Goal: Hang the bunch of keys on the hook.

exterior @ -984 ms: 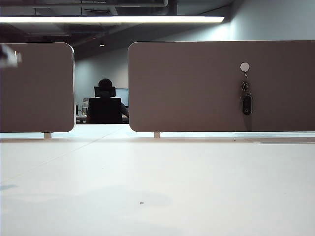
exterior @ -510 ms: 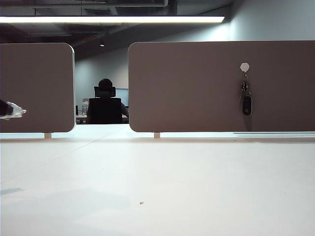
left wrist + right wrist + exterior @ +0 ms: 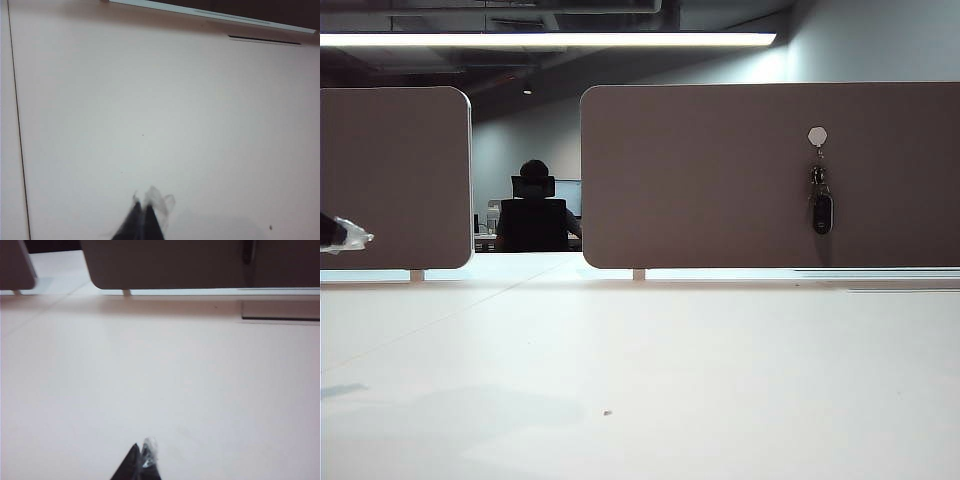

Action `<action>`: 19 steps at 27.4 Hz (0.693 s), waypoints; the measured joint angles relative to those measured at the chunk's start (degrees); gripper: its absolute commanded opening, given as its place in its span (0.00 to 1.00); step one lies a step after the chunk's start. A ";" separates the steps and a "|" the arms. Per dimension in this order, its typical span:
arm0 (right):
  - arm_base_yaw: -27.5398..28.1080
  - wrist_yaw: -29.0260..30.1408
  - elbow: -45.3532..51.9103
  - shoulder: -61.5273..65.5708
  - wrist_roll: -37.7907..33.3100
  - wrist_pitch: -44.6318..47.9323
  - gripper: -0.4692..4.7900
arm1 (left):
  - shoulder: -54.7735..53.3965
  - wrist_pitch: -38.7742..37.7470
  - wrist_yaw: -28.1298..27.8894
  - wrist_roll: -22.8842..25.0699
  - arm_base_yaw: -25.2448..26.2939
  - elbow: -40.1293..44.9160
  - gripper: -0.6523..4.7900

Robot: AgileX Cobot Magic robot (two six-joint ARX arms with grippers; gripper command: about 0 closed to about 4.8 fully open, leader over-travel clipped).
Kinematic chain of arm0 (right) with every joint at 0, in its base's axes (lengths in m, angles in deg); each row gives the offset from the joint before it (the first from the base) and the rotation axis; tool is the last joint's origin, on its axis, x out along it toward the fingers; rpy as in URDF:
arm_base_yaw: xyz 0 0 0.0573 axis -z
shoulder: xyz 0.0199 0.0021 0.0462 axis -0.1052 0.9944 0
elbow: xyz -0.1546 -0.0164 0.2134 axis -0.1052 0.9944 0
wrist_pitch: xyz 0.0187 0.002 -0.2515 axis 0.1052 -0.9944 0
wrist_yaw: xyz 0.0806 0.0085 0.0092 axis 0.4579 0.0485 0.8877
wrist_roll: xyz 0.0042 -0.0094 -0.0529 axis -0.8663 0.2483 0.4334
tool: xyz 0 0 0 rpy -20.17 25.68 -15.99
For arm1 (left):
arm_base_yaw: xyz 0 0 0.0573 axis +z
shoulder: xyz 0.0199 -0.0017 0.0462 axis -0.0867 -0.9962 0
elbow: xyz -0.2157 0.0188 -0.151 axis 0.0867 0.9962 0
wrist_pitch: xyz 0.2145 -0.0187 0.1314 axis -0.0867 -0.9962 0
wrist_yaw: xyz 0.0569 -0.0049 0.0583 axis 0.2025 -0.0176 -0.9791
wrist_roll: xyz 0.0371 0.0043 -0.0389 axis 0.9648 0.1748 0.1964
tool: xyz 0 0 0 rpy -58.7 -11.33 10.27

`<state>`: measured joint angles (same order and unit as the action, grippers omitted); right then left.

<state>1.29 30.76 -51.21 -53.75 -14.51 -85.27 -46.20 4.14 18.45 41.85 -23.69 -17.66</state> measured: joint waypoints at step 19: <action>0.07 -5.86 5.25 -0.02 1.22 4.15 0.07 | 11.04 0.70 6.78 0.02 24.35 -0.15 0.11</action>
<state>1.35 24.91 -45.97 -53.78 -13.29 -81.12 -35.16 4.84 25.22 41.87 0.66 -17.81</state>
